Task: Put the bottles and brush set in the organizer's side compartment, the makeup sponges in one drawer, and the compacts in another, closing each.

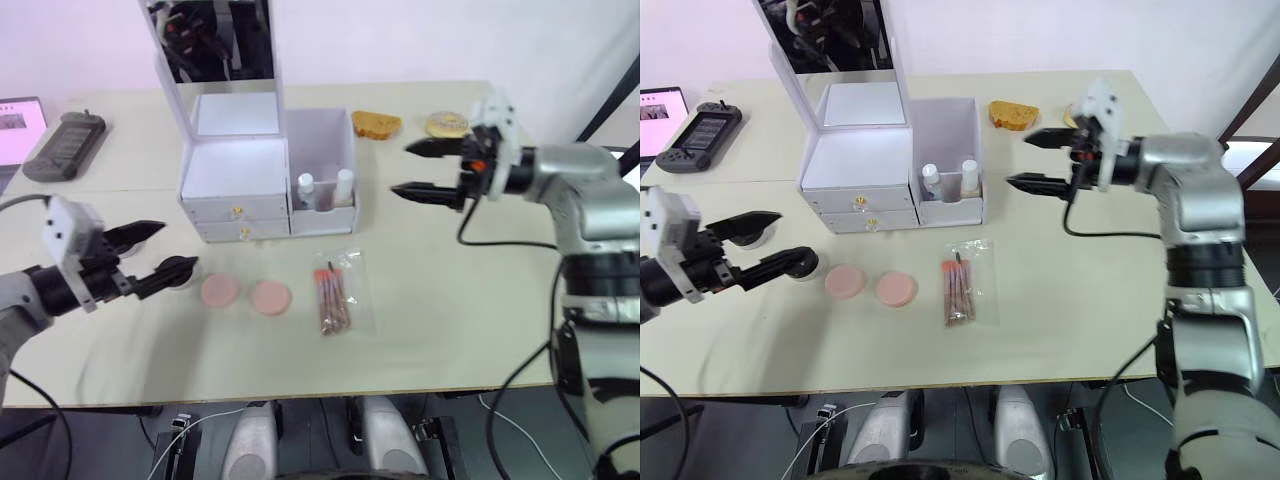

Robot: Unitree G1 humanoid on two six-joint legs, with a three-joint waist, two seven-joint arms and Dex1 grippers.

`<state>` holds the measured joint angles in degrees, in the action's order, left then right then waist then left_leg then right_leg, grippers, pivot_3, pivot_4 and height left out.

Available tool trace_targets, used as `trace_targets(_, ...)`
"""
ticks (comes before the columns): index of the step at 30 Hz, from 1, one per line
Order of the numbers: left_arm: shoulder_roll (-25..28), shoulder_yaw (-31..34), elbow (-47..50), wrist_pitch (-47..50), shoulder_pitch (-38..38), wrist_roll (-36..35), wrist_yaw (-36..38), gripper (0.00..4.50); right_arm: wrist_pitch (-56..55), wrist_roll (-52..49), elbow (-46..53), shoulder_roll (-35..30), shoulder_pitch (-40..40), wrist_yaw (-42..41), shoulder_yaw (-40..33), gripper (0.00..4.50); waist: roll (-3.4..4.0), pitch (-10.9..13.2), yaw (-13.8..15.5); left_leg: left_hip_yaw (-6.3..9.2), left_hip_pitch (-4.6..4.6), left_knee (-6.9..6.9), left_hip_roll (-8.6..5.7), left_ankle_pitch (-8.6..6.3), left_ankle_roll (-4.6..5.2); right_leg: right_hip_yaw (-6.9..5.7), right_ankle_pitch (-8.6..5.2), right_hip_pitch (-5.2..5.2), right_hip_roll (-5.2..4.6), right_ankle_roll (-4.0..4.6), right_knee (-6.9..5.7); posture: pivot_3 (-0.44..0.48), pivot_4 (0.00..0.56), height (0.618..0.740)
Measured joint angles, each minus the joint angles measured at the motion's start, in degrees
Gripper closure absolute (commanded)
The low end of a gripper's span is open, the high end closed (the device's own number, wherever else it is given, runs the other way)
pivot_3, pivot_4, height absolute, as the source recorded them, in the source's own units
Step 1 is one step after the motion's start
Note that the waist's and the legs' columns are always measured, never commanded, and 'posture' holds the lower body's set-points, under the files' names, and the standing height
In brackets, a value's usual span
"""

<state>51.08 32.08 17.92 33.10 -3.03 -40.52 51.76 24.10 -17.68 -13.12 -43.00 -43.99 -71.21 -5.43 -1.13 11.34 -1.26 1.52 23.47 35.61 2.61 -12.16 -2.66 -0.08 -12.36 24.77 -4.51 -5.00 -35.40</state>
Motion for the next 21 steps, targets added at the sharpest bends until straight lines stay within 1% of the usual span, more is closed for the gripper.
trace_targets(6,-0.61,4.73,-11.84,-6.64,-7.33,4.66,3.97,0.00,-8.76,-1.66,0.00,-4.02,14.85,0.63,-8.23,0.08,0.00,0.00,0.10,-0.06,-0.01,-0.01,0.03,0.00,-0.01,0.02,-0.02,0.00,-0.01,-0.02,0.06,0.000,0.150,0.740)
trace_targets(9,0.15,7.11,-17.12,-10.12,-10.34,7.49,5.79,0.00,-11.81,-1.84,-1.66,-5.71,20.94,1.73,-12.53,0.08,-0.01,-0.01,0.18,-0.10,-0.01,0.02,0.03,-0.01,-0.02,0.02,-0.05,0.00,-0.08,-0.07,0.10,0.000,0.150,0.740)
trace_targets(12,0.91,7.91,-21.66,-12.07,-10.83,9.01,7.44,0.00,-14.00,-2.07,-5.04,-6.31,24.80,2.82,-15.46,0.08,0.00,-0.01,0.28,-0.12,-0.02,0.10,0.04,-0.02,-0.04,0.01,-0.05,0.01,-0.13,-0.07,0.16,0.000,0.150,0.740)
trace_targets(15,1.54,8.77,-24.28,-12.69,-10.69,9.44,8.15,0.00,-15.64,-2.04,-7.26,-7.61,28.29,2.81,-16.28,0.08,0.00,-0.01,0.12,-0.22,-0.02,0.13,0.10,-0.04,-0.07,0.01,-0.03,0.01,-0.17,-0.05,0.27,0.000,0.150,0.740)
trace_targets(21,1.87,9.23,-24.47,-13.41,-9.73,9.65,8.40,0.00,-16.16,-2.32,-7.07,-7.88,29.17,2.66,-16.21,0.08,0.00,-0.01,-0.74,-0.42,-0.02,0.11,0.19,-0.03,-0.05,0.01,-0.01,0.08,-0.21,-0.02,0.27,0.000,0.150,0.740)
